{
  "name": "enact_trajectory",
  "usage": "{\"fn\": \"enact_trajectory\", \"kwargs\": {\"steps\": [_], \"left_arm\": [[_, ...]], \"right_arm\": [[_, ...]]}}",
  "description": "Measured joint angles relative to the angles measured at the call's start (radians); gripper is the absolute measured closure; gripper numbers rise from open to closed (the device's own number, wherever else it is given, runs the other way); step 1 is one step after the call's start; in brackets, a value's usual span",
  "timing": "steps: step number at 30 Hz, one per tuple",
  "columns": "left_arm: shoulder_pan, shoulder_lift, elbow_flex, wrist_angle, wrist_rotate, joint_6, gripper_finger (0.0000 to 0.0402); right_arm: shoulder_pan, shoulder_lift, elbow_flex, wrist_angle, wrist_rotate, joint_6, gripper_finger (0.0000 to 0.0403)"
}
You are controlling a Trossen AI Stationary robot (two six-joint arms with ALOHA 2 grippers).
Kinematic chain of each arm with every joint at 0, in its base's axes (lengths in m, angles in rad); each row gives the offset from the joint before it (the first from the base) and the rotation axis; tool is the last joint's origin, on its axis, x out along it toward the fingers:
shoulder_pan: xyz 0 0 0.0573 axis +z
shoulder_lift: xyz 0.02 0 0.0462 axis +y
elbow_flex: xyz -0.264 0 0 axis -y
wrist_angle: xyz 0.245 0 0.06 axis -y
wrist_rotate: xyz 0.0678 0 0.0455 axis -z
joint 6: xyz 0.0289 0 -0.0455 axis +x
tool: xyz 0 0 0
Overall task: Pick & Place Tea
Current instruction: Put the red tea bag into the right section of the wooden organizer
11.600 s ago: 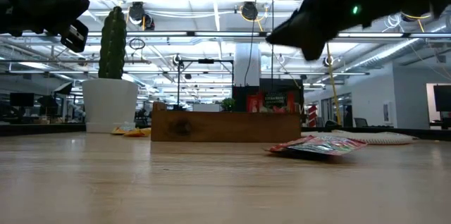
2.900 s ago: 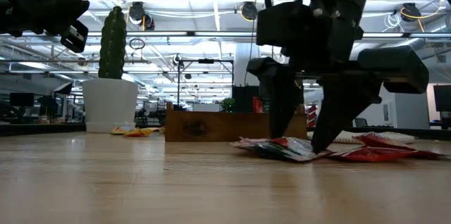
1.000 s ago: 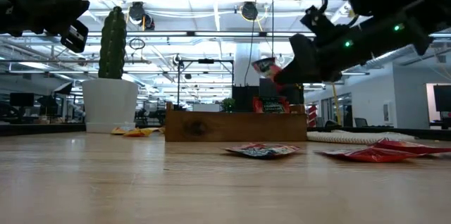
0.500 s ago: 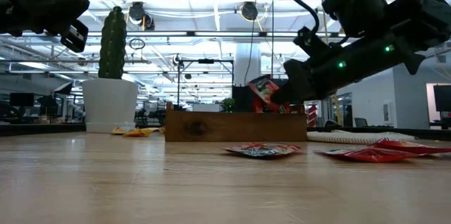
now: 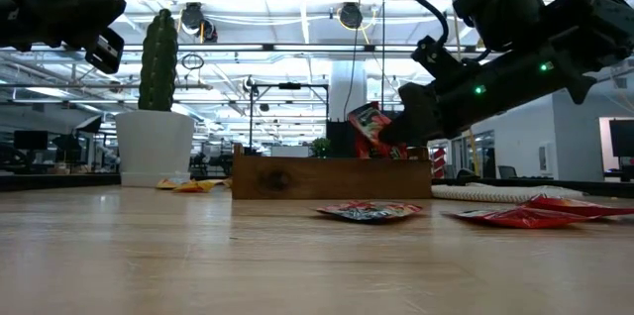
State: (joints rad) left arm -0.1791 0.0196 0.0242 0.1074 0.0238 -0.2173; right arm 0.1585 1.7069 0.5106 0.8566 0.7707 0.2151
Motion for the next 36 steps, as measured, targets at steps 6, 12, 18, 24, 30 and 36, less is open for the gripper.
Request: {"fn": "enact_trajectory", "kwargs": {"steps": [6,12,18,24,30,36], "left_arm": [[0.000,0.000,0.000,0.000,0.000,0.000,0.0344],[0.000,0.000,0.000,0.000,0.000,0.000,0.0344],[0.000,0.000,0.000,0.000,0.000,0.000,0.0344],[0.000,0.000,0.000,0.000,0.000,0.000,0.0344],[0.000,0.000,0.000,0.000,0.000,0.000,0.0344],[0.000,0.000,0.000,0.000,0.000,0.000,0.0344]], "right_arm": [[0.000,0.000,0.000,0.000,-0.043,0.006,0.0320],[0.000,0.000,0.000,0.000,-0.039,0.005,0.0260],[0.000,0.000,0.000,0.007,-0.037,-0.049,0.0223],[0.000,0.000,0.000,0.037,0.007,-0.099,0.0226],[0.016,0.000,0.000,0.077,-0.021,-0.130,0.0235],[0.061,0.000,0.000,0.103,-0.174,-0.357,0.0224]]}}
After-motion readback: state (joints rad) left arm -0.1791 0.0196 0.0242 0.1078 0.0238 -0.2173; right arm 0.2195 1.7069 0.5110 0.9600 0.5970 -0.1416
